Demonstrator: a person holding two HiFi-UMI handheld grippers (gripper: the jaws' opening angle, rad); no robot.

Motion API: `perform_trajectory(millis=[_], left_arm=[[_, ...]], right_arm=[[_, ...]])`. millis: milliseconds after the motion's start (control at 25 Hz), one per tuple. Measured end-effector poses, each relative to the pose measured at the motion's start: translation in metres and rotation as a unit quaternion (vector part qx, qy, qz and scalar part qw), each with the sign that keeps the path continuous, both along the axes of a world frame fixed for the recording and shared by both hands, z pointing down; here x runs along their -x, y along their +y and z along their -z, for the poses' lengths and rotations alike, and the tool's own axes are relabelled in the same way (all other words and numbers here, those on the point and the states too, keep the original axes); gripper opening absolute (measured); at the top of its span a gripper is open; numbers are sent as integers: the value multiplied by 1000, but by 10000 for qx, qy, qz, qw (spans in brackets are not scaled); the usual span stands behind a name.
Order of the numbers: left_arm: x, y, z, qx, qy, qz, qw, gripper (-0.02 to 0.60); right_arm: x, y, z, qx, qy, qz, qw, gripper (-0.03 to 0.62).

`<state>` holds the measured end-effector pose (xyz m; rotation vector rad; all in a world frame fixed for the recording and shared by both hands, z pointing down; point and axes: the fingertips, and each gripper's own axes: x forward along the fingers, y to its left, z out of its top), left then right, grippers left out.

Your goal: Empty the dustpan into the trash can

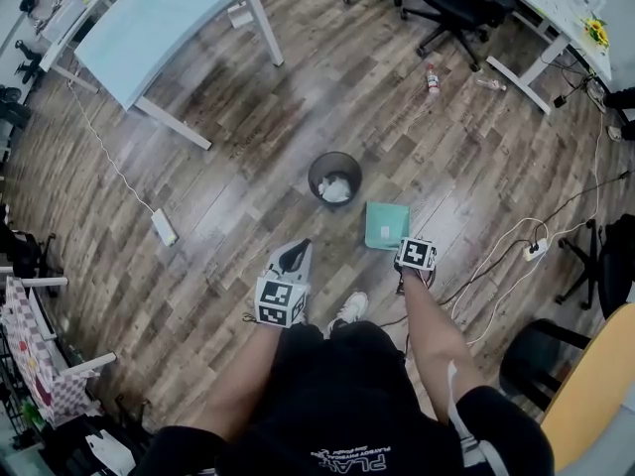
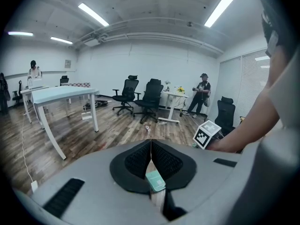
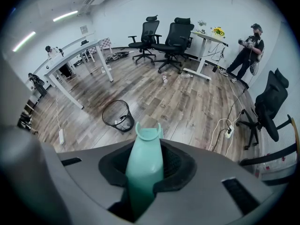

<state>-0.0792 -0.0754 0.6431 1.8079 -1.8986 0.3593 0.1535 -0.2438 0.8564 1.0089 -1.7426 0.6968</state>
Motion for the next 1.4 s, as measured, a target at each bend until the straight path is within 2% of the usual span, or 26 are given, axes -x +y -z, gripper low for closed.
perform_trajectory(millis=[240,360,480,600,760,960,1120,1400], left_arm=[[1,1,2,-19,3,-17,10000,23],[3,3,5,-33,3,-16,10000,23],[8,3,11,-121,88,72,9999,23],[10,1,16,-201,112,75,9997,23],[12,-1,17,-218,112,-19,9997,23],[10,-6,26,-316,119,-196,9992,23],[8,-15,37,-453,82,-384,9982,23],[-8,-23,65,-690,-226,-954,9928,23]], right_arm=[[-7,10,-8,180,79,-28,9998,100],[-3,12,-6,142,-68,24,9999,110],[11,14,-2,169,-221,353,9990,204],[12,14,3,109,-126,507,9986,242],[21,11,16,-156,-463,476,9977,263],[26,7,60,-650,-886,339,9934,285],[35,5,107,-1175,-1244,420,9843,288],[41,9,192,-1991,-1598,475,9657,287]])
